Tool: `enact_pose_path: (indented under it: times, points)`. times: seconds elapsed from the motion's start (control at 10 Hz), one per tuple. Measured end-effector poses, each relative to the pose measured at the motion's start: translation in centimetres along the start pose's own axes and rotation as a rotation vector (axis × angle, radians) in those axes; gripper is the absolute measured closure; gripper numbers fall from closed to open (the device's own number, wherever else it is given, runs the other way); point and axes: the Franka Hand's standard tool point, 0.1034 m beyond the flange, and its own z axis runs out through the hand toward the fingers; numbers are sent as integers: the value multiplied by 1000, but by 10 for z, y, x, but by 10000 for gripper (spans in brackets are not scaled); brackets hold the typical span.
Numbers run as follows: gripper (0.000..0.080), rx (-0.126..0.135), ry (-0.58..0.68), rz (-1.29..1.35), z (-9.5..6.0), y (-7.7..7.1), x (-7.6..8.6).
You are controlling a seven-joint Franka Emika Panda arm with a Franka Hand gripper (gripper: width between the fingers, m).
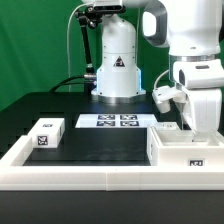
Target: Assemble cabinet
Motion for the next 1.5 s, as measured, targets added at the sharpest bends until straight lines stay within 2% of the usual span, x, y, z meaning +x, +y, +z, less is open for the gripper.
enact_pose_path:
  times: [0.3, 0.6, 0.8, 1.3, 1.4, 1.5]
  points:
    - [3, -3, -2, 0, -4, -2, 0]
    - [3, -26, -14, 30, -35, -16, 5]
    - [3, -39, -17, 93, -53, -32, 18]
    - [3, -33, -17, 93, -50, -34, 16]
    - [3, -47, -7, 111, -49, -40, 21]
    - [3, -52, 2, 110, -47, -53, 29]
